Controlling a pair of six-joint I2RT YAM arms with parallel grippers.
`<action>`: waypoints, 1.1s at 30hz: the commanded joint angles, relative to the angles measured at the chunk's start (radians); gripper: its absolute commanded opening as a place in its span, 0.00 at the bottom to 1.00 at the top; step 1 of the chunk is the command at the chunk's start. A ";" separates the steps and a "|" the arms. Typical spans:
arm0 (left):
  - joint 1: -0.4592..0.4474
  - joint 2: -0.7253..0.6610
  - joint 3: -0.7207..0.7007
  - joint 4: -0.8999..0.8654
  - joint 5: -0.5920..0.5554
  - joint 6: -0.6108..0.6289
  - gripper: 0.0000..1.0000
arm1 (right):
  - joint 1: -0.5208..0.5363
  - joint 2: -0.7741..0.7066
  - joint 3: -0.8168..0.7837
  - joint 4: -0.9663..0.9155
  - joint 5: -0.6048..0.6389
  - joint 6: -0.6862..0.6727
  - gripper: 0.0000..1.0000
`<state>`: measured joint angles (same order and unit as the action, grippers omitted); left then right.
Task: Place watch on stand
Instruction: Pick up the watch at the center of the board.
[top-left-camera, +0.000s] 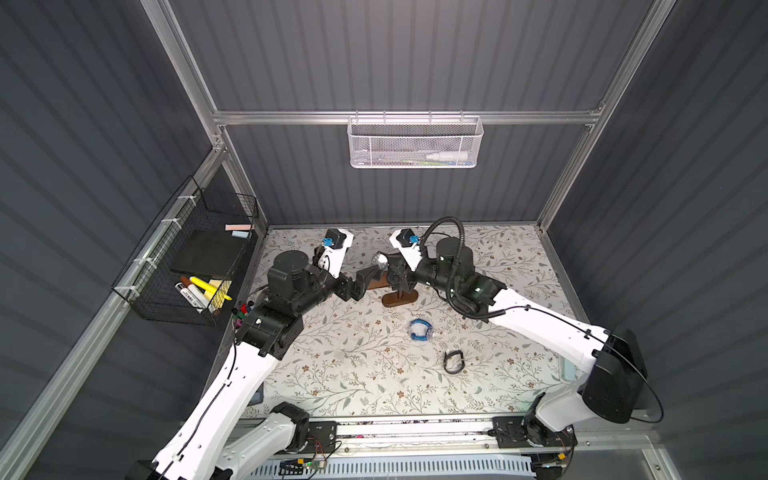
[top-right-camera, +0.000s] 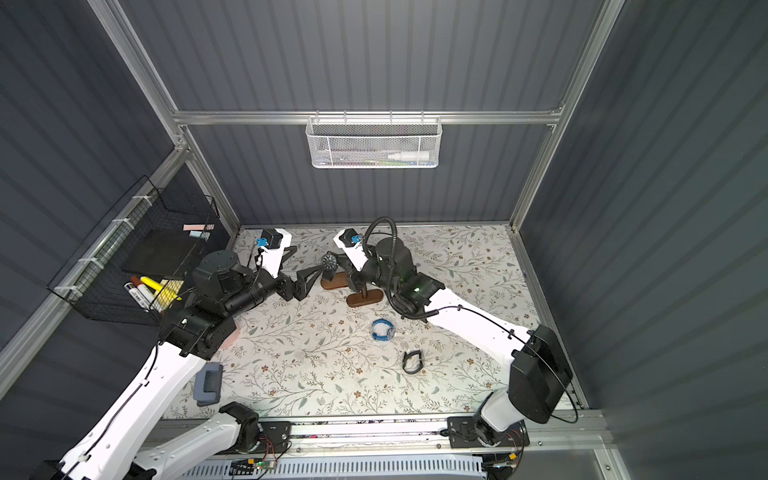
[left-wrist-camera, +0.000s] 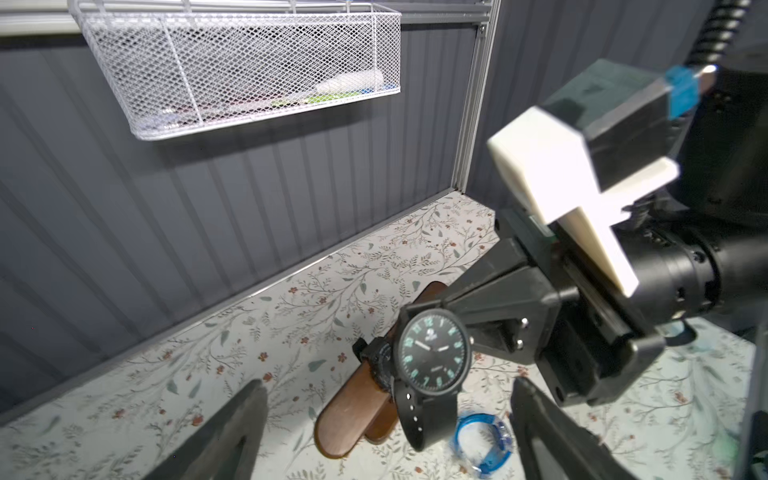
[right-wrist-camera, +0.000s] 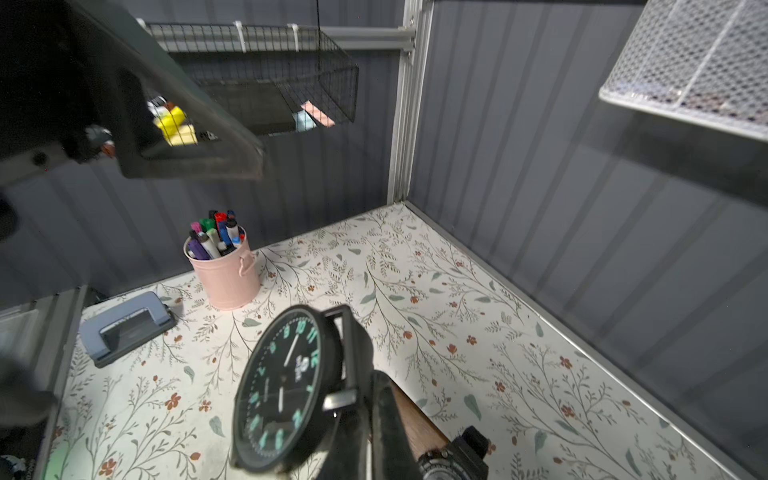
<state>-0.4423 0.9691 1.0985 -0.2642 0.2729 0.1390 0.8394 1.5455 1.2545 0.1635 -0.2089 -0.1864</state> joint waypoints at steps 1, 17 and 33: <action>-0.030 0.002 -0.018 0.035 -0.079 0.017 0.86 | 0.029 0.026 0.039 -0.047 0.081 -0.038 0.00; -0.036 0.124 -0.014 -0.008 -0.047 -0.091 0.77 | 0.042 0.041 0.065 -0.036 0.122 -0.029 0.00; -0.091 0.165 0.018 -0.026 -0.195 -0.046 0.72 | 0.045 0.031 0.066 -0.027 0.112 -0.023 0.00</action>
<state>-0.5251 1.1320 1.0840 -0.2974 0.1268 0.0746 0.8783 1.5936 1.2964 0.1112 -0.0994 -0.2028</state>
